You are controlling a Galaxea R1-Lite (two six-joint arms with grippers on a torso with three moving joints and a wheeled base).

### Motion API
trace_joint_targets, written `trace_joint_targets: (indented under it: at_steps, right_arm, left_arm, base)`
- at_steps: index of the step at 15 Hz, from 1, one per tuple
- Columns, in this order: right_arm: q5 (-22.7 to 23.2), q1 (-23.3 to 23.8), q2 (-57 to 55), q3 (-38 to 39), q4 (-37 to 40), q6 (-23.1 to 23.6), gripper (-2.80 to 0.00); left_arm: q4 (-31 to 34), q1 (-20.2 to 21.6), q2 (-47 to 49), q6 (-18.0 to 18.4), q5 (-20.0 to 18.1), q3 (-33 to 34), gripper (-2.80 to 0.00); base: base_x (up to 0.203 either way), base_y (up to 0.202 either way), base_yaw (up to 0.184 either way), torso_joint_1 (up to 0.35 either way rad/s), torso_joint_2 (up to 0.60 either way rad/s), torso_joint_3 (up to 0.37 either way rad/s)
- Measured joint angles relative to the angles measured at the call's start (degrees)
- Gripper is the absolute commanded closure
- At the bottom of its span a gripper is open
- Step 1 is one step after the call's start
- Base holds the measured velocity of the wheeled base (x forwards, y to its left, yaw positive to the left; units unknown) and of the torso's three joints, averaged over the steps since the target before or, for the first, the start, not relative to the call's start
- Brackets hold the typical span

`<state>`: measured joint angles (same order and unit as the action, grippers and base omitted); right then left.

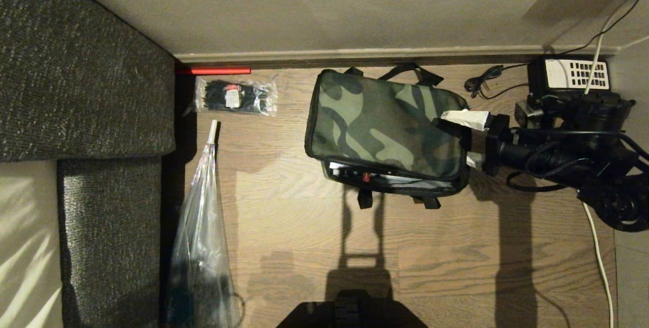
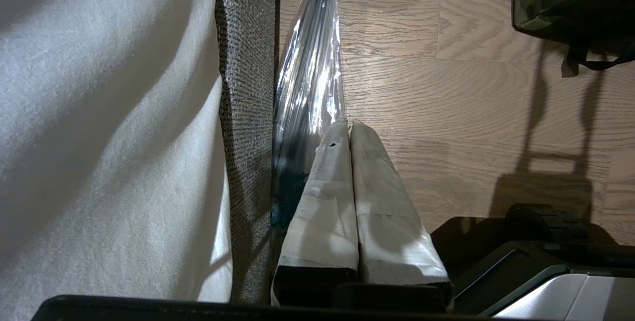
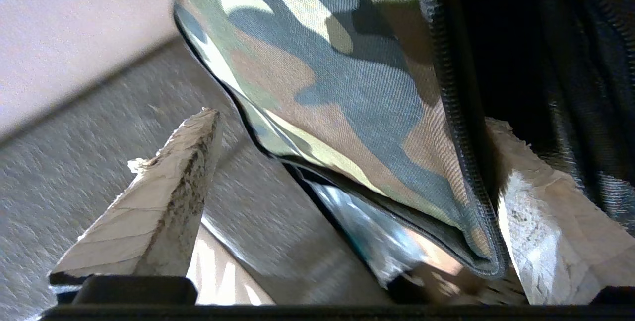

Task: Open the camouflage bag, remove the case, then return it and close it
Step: Open the top of the storage box

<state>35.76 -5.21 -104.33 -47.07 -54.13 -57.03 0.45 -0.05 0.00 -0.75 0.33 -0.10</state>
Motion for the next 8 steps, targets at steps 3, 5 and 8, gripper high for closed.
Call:
trace_joint_targets:
  at_steps: [3,5,8]
  right_arm:
    - [-3.0,-0.4,0.6,-0.2,-0.9,-2.1,0.0]
    - [-3.0,-0.6,1.1,-0.2,-0.9,-1.9,0.0]
    - [-3.0,-0.6,1.7,-0.3,-0.9,-1.8,0.0]
  left_arm:
    - [0.0,0.0,0.0,0.0,0.0,0.0,0.0]
    - [0.0,0.0,0.0,0.0,0.0,0.0,0.0]
    - [0.0,0.0,0.0,0.0,0.0,0.0,0.0]
  base:
    - [0.0,0.0,0.0,0.0,0.0,0.0]
    - [0.0,0.0,0.0,0.0,0.0,0.0]
    - [0.0,0.0,0.0,0.0,0.0,0.0]
